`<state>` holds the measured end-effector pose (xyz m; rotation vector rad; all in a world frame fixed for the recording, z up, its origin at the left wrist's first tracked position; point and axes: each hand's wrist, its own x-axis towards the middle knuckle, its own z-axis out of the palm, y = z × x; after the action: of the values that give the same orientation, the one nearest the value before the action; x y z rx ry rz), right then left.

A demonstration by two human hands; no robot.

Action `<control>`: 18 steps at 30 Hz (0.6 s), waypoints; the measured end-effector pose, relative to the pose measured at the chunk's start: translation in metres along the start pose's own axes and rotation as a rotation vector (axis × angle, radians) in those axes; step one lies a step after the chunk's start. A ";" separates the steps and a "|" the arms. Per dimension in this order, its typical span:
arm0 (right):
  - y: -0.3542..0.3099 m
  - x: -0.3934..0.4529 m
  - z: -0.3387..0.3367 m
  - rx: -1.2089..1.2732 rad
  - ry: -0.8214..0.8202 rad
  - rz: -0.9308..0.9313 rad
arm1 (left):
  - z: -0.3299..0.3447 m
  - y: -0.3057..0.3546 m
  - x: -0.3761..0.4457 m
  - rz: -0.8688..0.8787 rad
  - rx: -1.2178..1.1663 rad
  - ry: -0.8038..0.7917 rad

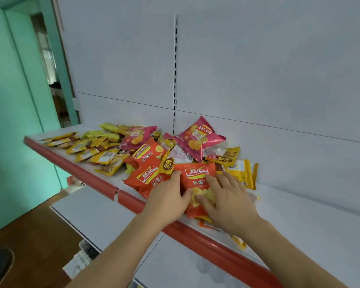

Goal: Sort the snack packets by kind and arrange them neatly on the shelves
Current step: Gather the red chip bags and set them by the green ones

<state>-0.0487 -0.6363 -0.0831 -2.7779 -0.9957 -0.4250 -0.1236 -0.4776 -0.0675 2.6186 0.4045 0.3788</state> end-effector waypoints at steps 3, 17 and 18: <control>-0.013 -0.003 0.002 0.147 0.183 0.056 | -0.005 -0.006 0.009 0.026 -0.269 -0.011; -0.100 0.070 0.010 0.425 0.442 -0.122 | -0.061 -0.079 0.064 -0.013 -0.842 0.199; -0.106 0.075 0.014 0.417 0.433 -0.114 | -0.066 -0.089 0.068 -0.027 -0.819 0.232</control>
<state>-0.0586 -0.5070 -0.0669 -2.1458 -0.9983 -0.7052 -0.1017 -0.3525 -0.0401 1.7766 0.2759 0.6753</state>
